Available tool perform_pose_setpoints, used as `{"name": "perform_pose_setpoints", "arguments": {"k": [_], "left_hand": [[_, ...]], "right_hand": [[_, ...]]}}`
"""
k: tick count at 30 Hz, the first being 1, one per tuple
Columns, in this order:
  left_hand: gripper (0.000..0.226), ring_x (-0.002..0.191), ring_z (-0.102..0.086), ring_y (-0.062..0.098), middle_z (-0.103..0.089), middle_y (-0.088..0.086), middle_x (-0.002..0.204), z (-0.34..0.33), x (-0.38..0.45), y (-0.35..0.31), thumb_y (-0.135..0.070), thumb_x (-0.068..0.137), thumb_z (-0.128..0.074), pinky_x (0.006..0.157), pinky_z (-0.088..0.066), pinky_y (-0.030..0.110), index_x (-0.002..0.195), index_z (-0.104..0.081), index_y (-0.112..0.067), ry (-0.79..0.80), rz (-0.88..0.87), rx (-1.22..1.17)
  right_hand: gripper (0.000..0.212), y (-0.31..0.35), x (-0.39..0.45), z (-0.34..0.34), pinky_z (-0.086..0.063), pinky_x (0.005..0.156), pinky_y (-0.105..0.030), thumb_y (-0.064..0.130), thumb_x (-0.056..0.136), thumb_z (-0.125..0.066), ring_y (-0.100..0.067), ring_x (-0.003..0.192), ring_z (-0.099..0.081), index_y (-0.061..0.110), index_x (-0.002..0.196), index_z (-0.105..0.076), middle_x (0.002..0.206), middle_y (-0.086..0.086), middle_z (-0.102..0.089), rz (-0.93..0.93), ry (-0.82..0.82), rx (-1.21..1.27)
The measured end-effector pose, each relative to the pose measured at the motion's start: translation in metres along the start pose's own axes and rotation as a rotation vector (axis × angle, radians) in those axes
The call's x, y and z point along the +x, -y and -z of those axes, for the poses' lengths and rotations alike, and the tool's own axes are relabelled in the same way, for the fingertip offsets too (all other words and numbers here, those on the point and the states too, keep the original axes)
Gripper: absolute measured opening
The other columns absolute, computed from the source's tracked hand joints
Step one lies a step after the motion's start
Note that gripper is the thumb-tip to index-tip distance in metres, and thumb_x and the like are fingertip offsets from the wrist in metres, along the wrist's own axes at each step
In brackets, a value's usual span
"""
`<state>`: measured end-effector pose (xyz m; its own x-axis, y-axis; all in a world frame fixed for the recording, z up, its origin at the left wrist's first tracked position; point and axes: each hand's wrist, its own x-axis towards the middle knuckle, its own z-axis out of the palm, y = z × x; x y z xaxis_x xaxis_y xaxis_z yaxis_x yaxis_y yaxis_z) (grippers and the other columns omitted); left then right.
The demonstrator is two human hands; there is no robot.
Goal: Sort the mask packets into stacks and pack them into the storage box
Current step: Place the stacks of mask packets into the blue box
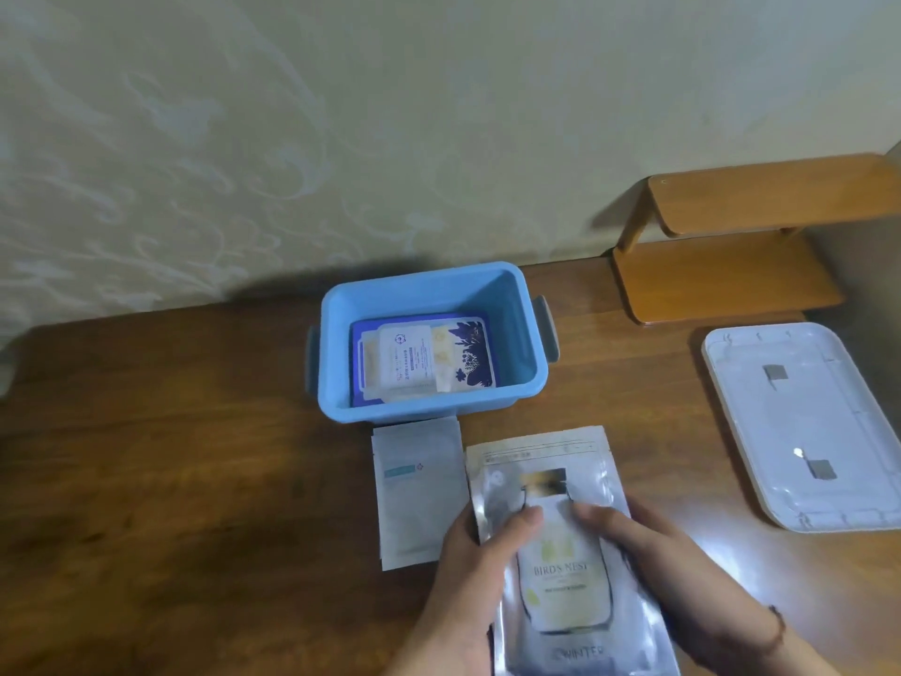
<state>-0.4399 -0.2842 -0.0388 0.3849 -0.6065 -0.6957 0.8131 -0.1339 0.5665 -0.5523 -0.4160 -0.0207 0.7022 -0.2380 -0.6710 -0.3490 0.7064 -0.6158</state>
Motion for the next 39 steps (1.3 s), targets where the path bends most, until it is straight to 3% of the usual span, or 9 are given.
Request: {"name": "perform_pose_setpoints", "arguments": {"k": [6, 9, 11, 14, 16, 22, 26, 32, 39], "left_hand": [[0.058, 0.104, -0.068, 0.035, -0.072, 0.016, 0.110, 0.000, 0.001, -0.004, -0.023, 0.062, -0.085, 0.096, -0.050, 0.054, 0.117, -0.067, -0.015, -0.171, -0.019, -0.188], [0.081, 0.104, -0.067, 0.036, -0.072, 0.014, 0.109, -0.013, 0.004, -0.014, -0.050, 0.041, -0.095, 0.095, -0.049, 0.059, 0.113, -0.068, -0.023, -0.311, -0.118, -0.240], [0.096, 0.104, -0.066, 0.040, -0.071, 0.017, 0.110, -0.024, 0.004, -0.019, -0.051, 0.029, -0.097, 0.094, -0.048, 0.063, 0.116, -0.065, -0.024, -0.352, -0.225, -0.307], [0.112, 0.098, -0.069, 0.035, -0.072, 0.013, 0.109, -0.029, 0.006, -0.026, -0.052, 0.020, -0.096, 0.082, -0.057, 0.054, 0.123, -0.059, -0.026, -0.353, -0.359, -0.312], [0.109, 0.097, -0.070, 0.030, -0.072, 0.011, 0.110, -0.030, 0.005, -0.035, -0.044, 0.025, -0.097, 0.074, -0.060, 0.046, 0.124, -0.057, -0.026, -0.334, -0.437, -0.311], [0.092, 0.104, -0.067, 0.026, -0.071, 0.006, 0.112, 0.007, 0.005, -0.092, -0.026, 0.035, -0.095, 0.069, -0.057, 0.026, 0.120, -0.060, -0.020, -0.228, -0.595, -0.215], [0.052, 0.096, -0.071, 0.016, -0.071, -0.002, 0.112, 0.050, 0.019, -0.148, -0.022, 0.079, -0.077, 0.077, -0.059, 0.035, 0.124, -0.055, -0.036, -0.272, -0.574, 0.321], [0.065, 0.121, -0.056, 0.016, -0.045, -0.006, 0.146, 0.077, 0.046, -0.194, -0.042, 0.097, -0.050, 0.088, -0.055, 0.028, 0.151, -0.014, -0.037, -0.266, -0.427, 1.279], [0.052, 0.087, -0.066, 0.021, -0.064, -0.001, 0.106, 0.064, 0.049, -0.210, -0.061, 0.089, -0.052, 0.066, -0.056, 0.033, 0.126, -0.045, -0.027, -0.626, -0.455, 2.072]], "right_hand": [[0.056, 0.001, -0.016, 0.001, -0.057, 0.067, -0.023, 0.001, 0.054, -0.071, -0.016, 0.092, -0.072, 0.002, 0.110, -0.065, 0.100, -0.008, -0.075, 0.133, -0.079, 0.047], [0.055, -0.015, -0.010, 0.000, -0.030, 0.108, -0.055, 0.011, 0.088, -0.063, -0.050, 0.115, -0.049, -0.027, 0.123, -0.044, 0.119, -0.041, -0.052, 0.374, -0.329, 0.168], [0.053, -0.013, -0.002, -0.034, -0.003, 0.117, -0.033, 0.022, 0.098, -0.039, -0.031, 0.139, -0.032, -0.015, 0.136, -0.036, 0.139, -0.030, -0.041, 0.519, -0.383, 0.274], [0.061, -0.011, 0.014, -0.072, -0.038, 0.103, -0.061, 0.029, 0.070, -0.077, -0.033, 0.124, -0.054, 0.010, 0.125, -0.058, 0.128, -0.021, -0.059, 0.469, -0.417, 0.389], [0.046, -0.011, 0.024, -0.062, -0.056, 0.078, -0.053, 0.013, 0.072, -0.074, -0.038, 0.107, -0.064, 0.012, 0.117, -0.064, 0.115, -0.024, -0.066, 0.525, -0.341, 0.337], [0.063, 0.048, 0.041, -0.070, -0.049, 0.093, -0.054, 0.035, 0.065, -0.082, -0.032, 0.106, -0.066, 0.014, 0.120, -0.062, 0.114, -0.016, -0.069, 0.506, -0.228, 0.127], [0.036, 0.090, 0.089, -0.084, -0.059, 0.077, -0.040, 0.015, 0.084, -0.067, -0.028, 0.096, -0.071, 0.009, 0.118, -0.060, 0.105, -0.013, -0.072, 0.377, -0.189, -0.047], [0.029, 0.108, 0.166, -0.091, -0.060, 0.067, -0.033, 0.014, 0.087, -0.068, -0.026, 0.081, -0.073, 0.001, 0.112, -0.063, 0.093, -0.013, -0.075, 0.191, -0.209, -0.192], [0.018, 0.103, 0.201, -0.081, -0.059, 0.068, -0.034, 0.010, 0.090, -0.063, -0.025, 0.085, -0.073, 0.007, 0.108, -0.067, 0.100, -0.012, -0.074, 0.110, -0.170, -0.312]]}}
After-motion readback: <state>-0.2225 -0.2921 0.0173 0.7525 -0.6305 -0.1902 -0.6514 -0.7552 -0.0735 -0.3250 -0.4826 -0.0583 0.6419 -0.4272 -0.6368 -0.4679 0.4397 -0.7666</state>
